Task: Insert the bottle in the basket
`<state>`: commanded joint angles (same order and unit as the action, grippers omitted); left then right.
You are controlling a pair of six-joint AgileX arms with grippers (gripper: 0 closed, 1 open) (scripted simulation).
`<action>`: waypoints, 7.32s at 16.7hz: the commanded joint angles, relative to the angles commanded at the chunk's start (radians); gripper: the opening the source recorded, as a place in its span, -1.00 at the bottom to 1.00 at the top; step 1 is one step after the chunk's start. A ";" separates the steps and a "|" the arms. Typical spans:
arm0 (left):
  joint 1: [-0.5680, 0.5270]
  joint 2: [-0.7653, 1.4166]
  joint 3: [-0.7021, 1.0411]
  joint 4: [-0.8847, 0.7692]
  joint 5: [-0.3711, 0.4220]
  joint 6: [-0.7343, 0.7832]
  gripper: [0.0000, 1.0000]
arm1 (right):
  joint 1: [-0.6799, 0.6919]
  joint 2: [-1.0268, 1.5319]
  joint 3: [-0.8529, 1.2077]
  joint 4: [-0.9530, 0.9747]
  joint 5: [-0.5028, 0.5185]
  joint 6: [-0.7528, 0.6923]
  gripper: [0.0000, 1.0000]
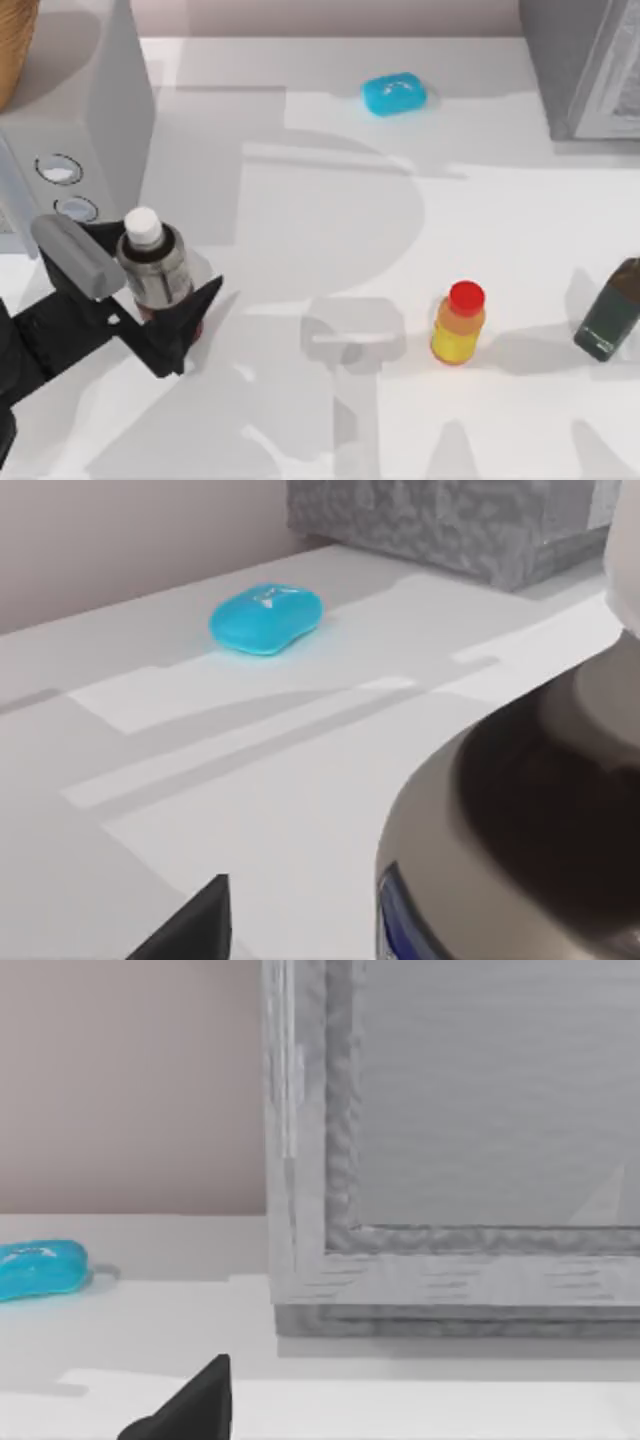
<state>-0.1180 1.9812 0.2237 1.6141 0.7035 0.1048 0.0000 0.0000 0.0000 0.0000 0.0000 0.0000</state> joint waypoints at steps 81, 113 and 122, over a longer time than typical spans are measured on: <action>-1.306 -1.974 1.025 -3.027 -1.450 -0.197 -1.00 | 0.000 0.000 0.000 0.000 0.000 0.000 1.00; 0.167 -0.510 1.518 -1.999 -0.883 -0.110 -1.00 | 0.000 0.000 0.000 0.000 0.000 0.000 1.00; 0.186 -0.470 1.447 -1.884 -0.863 -0.109 -1.00 | 0.000 0.000 0.000 0.000 0.000 0.000 1.00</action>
<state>0.0675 1.5110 1.6703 -0.2694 -0.1595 -0.0047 0.0000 0.0000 0.0000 0.0000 0.0000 0.0000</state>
